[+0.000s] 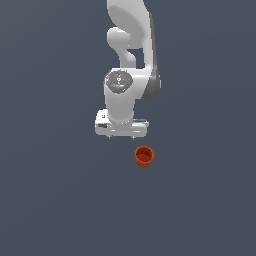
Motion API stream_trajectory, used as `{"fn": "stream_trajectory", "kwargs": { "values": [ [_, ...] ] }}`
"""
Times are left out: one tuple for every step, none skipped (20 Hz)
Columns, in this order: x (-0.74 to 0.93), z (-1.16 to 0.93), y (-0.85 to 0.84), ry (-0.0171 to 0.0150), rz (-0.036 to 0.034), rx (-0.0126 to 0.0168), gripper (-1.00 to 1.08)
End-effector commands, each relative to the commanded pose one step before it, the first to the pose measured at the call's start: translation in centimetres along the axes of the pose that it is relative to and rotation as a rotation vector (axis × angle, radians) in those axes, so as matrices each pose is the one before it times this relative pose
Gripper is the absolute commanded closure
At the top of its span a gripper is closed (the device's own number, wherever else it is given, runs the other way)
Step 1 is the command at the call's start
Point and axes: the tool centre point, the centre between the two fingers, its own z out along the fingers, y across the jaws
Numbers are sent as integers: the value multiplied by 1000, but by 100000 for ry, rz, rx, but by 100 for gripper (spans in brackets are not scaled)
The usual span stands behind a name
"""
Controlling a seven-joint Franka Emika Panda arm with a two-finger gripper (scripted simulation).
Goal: Pick up the object and move it to a goal position.
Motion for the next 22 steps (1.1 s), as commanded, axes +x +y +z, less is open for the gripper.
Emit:
{"fn": "stream_trajectory", "kwargs": {
  "values": [
    [0,0,1,0,0,0,-20],
    [2,-3,28,0,0,0,-20],
    [15,24,71,-58,17,-103,-20],
    [18,18,123,-58,21,-102,-20],
    [25,30,169,-87,35,-157,-20],
    [24,28,185,-83,41,-158,-20],
    [16,22,137,-57,39,-120,-20],
    [6,10,84,-23,27,-59,-20],
    [0,3,24,0,0,0,-20],
    [-1,2,-23,0,0,0,-20],
    [4,-18,-5,0,0,0,-20],
    [33,20,-40,-111,-141,-32,-20],
    [48,13,-28,-151,-176,-59,-20],
    [64,11,-37,-198,-236,-72,-20],
    [82,17,-57,-258,-311,-91,-20],
    [99,20,-71,-310,-374,-109,-20],
    [113,23,-79,-358,-430,-127,-20],
    [130,27,-89,-412,-492,-148,-20],
    [146,30,-101,-468,-557,-168,-20],
    [162,32,-112,-522,-619,-188,-20],
    [179,35,-123,-580,-684,-210,-20],
    [195,38,-135,-639,-750,-232,-20]
  ]
}}
